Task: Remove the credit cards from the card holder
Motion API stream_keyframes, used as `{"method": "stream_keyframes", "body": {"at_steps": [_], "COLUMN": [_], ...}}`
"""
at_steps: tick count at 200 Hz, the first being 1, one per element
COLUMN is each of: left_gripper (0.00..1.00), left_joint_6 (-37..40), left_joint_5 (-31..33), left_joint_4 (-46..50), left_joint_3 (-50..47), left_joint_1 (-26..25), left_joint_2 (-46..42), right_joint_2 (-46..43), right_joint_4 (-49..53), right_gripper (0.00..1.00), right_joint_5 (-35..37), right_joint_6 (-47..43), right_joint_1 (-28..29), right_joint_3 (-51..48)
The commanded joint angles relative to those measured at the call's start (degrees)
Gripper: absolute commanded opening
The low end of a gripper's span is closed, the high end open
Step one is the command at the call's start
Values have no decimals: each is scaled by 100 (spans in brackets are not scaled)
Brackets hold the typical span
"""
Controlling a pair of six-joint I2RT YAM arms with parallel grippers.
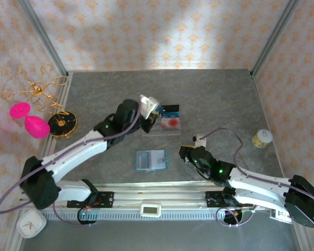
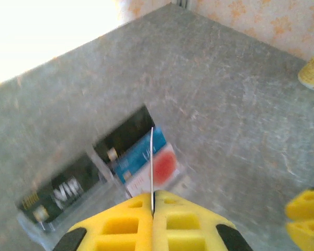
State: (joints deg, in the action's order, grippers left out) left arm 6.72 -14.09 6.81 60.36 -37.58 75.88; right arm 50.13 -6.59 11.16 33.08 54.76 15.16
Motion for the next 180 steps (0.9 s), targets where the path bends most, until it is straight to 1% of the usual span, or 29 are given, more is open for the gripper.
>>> {"method": "stream_keyframes", "body": {"at_steps": [1,9,22,50,86,102,126,148,180], "left_gripper": [0,0,0,0,0,0,0,0,0], "left_joint_6": [1963,2314,2769,3361,3960,4228,4391,4453,4281], "left_joint_5": [-495,-642,-712,-1029,-1000,-873,-642,-473,-313], "left_joint_4": [1152,1353,1561,2298,3095,3603,4186,4115,4020], "left_joint_3": [864,1109,1449,2402,3477,4081,4877,4943,5079], "left_joint_1": [23,23,23,8,-3,-40,-77,-80,-91], "left_joint_2": [602,783,1054,1675,2466,2899,3571,3763,4079], "right_joint_2": [-83,-58,-10,149,249,268,277,360,585], "right_joint_4": [325,332,343,402,516,609,674,661,589], "right_gripper": [30,30,30,30,29,29,29,29,29], "right_joint_5": [90,37,-28,-96,-208,-268,-398,-463,-528], "right_joint_6": [208,218,243,225,157,129,63,13,-51], "right_joint_1": [-56,-62,-80,-182,-353,-493,-741,-907,-1018], "right_joint_3": [-90,-114,-152,-134,-77,-57,-38,12,101]}}
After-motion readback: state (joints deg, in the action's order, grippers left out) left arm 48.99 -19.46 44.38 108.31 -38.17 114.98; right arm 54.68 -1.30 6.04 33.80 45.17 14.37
